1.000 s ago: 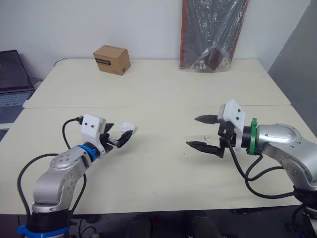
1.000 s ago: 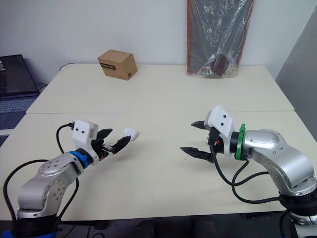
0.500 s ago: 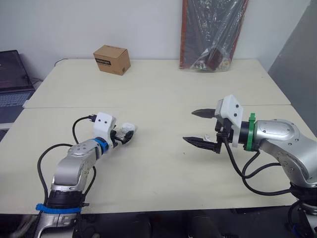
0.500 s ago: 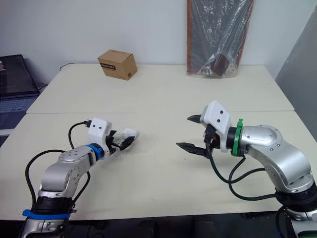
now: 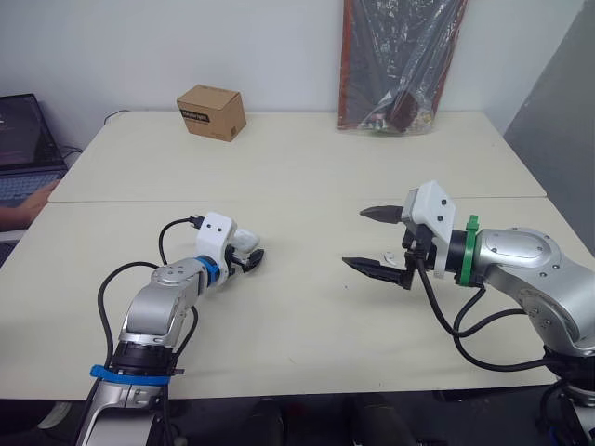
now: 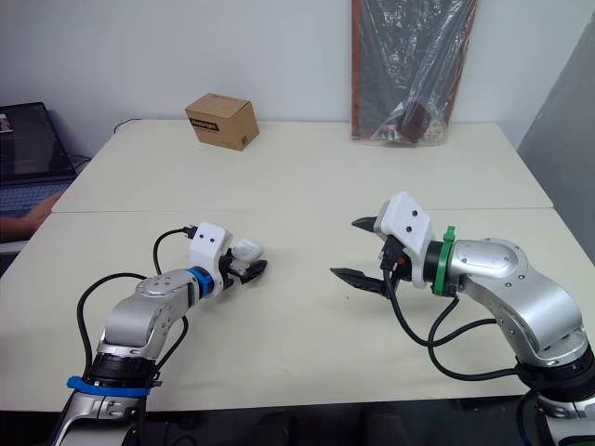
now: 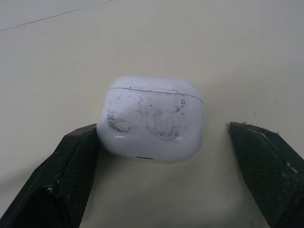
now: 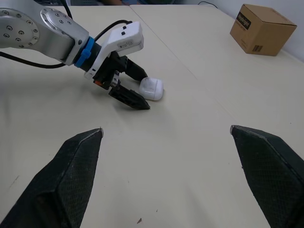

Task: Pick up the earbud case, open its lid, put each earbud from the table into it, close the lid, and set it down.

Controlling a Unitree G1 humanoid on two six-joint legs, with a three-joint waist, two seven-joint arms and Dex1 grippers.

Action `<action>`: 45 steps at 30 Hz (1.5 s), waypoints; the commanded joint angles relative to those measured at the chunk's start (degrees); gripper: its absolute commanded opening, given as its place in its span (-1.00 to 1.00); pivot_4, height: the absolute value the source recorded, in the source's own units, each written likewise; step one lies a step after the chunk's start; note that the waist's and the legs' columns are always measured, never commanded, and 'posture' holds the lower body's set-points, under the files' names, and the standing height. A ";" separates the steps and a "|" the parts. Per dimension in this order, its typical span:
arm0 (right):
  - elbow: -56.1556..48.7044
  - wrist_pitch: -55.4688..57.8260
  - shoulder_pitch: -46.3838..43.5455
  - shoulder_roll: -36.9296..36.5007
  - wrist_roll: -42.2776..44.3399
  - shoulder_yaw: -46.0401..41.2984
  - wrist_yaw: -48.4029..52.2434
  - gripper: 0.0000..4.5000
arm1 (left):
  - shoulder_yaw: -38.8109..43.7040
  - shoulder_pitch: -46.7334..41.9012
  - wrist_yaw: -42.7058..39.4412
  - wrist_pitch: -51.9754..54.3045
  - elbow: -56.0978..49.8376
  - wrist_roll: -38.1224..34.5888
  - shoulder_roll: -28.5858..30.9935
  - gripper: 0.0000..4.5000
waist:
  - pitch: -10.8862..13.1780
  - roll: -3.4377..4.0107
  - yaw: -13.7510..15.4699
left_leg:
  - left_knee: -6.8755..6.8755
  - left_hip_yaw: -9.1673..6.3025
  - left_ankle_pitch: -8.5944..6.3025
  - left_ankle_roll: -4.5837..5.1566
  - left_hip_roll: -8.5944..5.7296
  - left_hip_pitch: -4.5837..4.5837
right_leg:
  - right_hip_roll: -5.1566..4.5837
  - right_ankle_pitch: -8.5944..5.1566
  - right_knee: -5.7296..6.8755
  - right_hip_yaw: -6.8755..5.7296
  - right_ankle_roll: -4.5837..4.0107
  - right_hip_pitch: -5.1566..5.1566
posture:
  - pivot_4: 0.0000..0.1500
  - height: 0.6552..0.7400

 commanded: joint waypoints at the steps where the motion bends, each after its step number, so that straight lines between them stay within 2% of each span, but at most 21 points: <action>1: -1.55 -0.80 -0.54 0.29 -0.23 -0.23 -0.01 1.00 | -0.04 -0.44 -0.12 -0.37 0.68 1.03 -0.22 0.98 | 0.00 0.00 0.00 | 0.00 0.00 0.00 0.00 0.00 0.00 | 0.00 0.00 0.00 0.00 0.00 0.00 | 1.00 1.00; 18: -2.11 -0.28 0.23 0.19 0.49 -0.48 -0.05 1.00 | -1.16 -2.01 -3.45 -3.54 4.75 2.53 0.31 0.98 | 0.00 0.00 0.00 | 0.02 0.00 0.01 0.00 0.00 0.05 | 0.00 0.00 0.06 0.00 0.00 0.02 | 1.00 1.00; 21: -2.31 -0.15 0.55 0.04 0.60 -0.64 -0.07 1.00 | -0.71 -1.66 -3.67 -3.44 4.38 2.38 -0.01 0.72 | 0.00 0.00 0.00 | 0.01 0.00 0.01 0.00 0.00 0.04 | 0.00 0.00 0.06 0.00 0.00 0.02 | 1.00 1.00; 25: -2.40 -0.10 0.72 -0.06 0.65 -0.68 -0.05 1.00 | -0.61 -1.43 -4.00 -3.21 4.14 2.57 0.07 0.22 | 0.00 0.00 0.00 | 0.01 0.00 0.01 0.00 0.00 0.05 | 0.00 0.00 0.06 0.00 0.00 0.02 | 1.00 1.00; 34: -1.93 0.14 0.93 -0.18 0.98 -0.75 0.25 1.00 | -0.88 -0.63 -3.80 -6.40 3.53 3.89 -0.19 0.22 | 0.00 0.00 0.00 | 0.00 0.00 0.01 0.00 0.00 0.05 | 0.00 0.00 0.05 0.00 0.01 0.02 | 1.00 1.00; 40: 1.51 7.22 -1.50 1.41 6.97 -3.68 -0.86 1.00 | 2.31 3.33 -12.25 -24.61 0.83 2.03 2.75 0.22 | 0.00 0.00 -0.04 | -0.04 0.02 0.01 0.00 0.03 0.00 | -0.02 0.05 0.00 0.02 -0.10 -0.03 | 1.00 1.00; 45: 6.89 19.61 -6.60 3.67 15.59 -7.39 -3.40 1.00 | 1.64 2.20 -17.59 -36.15 1.82 2.91 4.99 0.22 | 0.00 0.00 0.05 | -0.01 0.00 0.01 0.00 0.02 -0.01 | -0.02 0.15 0.01 0.00 -0.29 -0.03 | 1.00 1.00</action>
